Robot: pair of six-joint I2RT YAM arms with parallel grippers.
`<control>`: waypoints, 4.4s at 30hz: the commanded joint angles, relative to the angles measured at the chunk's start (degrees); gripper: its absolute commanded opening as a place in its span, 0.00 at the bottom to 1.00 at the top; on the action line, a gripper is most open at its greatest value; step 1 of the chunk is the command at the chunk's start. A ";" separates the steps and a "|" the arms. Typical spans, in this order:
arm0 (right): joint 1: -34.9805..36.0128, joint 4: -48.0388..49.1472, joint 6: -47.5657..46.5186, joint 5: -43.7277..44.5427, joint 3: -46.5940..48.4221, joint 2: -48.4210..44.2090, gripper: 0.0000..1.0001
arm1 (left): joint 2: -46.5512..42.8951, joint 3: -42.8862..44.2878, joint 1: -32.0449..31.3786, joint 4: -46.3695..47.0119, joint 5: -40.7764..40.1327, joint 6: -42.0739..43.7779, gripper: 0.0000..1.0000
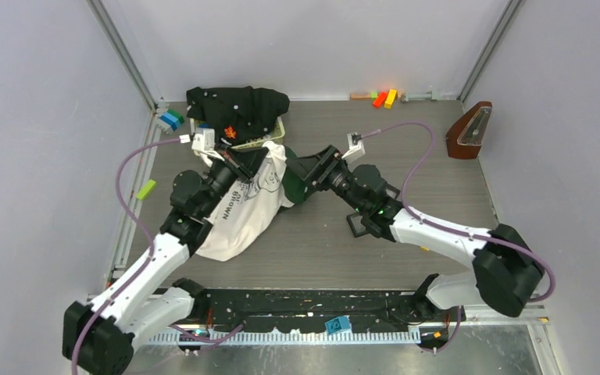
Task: Remove the brooch from the garment
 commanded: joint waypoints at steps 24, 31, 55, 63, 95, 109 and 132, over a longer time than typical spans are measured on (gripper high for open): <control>1.29 -26.13 -48.71 -36.02 23.78 9.67 0.44 | -6.80 10.97 -3.42 -15.21 -7.74 31.85 0.00; 13.69 -24.14 -50.99 -27.71 22.69 6.27 0.23 | -6.68 8.88 -3.42 -12.88 -8.24 29.43 0.00; -1.24 23.71 0.91 -11.69 3.74 1.26 0.52 | -7.74 -3.83 -3.42 15.40 -6.78 -1.15 0.00; -1.24 28.67 4.63 -15.05 7.91 7.44 0.56 | -8.31 -4.00 -3.42 17.65 -6.01 -5.45 0.00; -1.24 30.37 11.59 -21.57 14.41 13.21 0.22 | -5.17 -4.15 -3.42 22.10 -0.78 -6.39 0.00; -1.54 16.24 10.84 -23.20 16.49 10.53 0.12 | -6.72 -1.59 -3.42 13.85 10.45 -0.75 0.00; -2.74 17.07 -4.83 -33.45 6.42 3.61 0.78 | -14.60 9.19 -3.42 -25.09 -3.49 17.51 0.00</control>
